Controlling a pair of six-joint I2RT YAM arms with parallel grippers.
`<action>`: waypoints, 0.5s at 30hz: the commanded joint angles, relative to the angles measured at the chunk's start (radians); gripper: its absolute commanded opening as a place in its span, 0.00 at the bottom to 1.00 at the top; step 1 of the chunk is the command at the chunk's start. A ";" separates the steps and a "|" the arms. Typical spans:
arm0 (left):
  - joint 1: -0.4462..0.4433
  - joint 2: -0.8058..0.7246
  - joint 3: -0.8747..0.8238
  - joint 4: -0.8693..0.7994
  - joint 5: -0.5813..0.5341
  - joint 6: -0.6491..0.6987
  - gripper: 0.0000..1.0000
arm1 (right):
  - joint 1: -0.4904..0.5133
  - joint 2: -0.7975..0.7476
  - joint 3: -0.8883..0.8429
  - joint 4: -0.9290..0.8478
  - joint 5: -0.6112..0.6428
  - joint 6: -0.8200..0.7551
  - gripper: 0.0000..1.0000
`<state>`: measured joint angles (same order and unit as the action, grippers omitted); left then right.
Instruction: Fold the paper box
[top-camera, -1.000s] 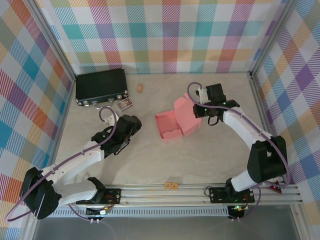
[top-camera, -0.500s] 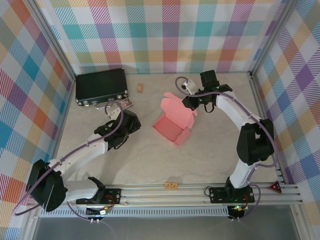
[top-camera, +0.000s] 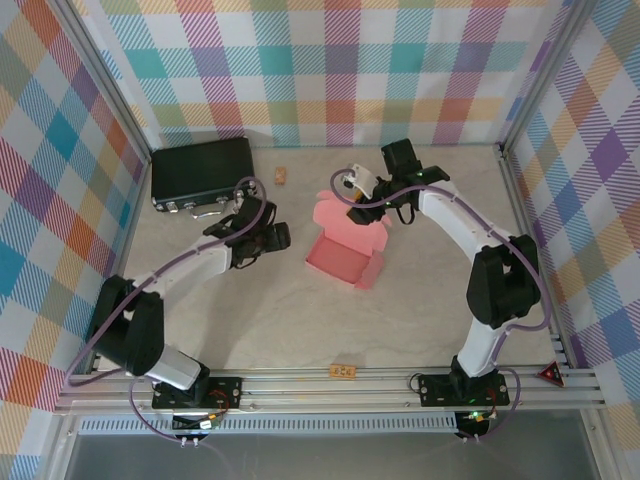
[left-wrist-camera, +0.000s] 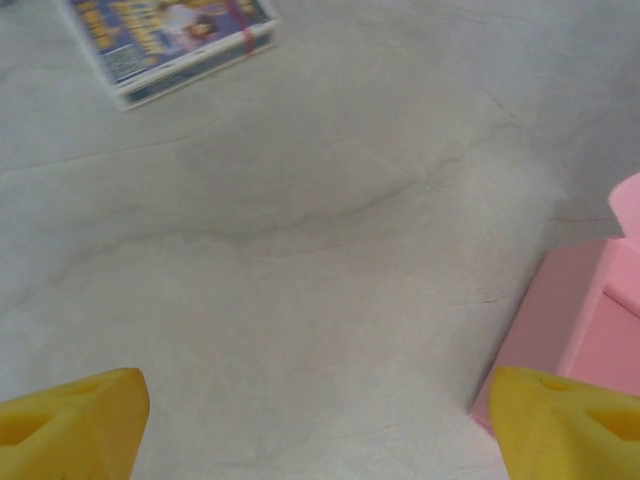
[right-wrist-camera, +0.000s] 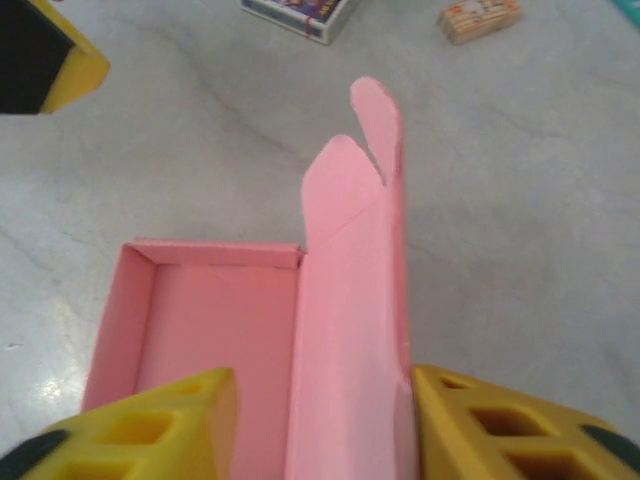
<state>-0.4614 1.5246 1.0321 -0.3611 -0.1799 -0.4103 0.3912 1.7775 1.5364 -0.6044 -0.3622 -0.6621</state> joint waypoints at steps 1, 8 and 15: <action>0.009 0.075 0.068 0.015 0.085 0.102 0.86 | -0.006 -0.104 -0.016 0.089 0.059 0.038 0.57; 0.009 0.237 0.167 -0.012 0.112 0.110 0.74 | -0.011 -0.341 -0.171 0.214 0.219 0.273 0.69; 0.009 0.353 0.230 -0.015 0.175 0.093 0.56 | -0.074 -0.501 -0.383 0.096 0.376 0.724 0.69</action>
<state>-0.4610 1.8503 1.2205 -0.3614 -0.0486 -0.3233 0.3458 1.2785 1.2377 -0.4385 -0.0635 -0.1989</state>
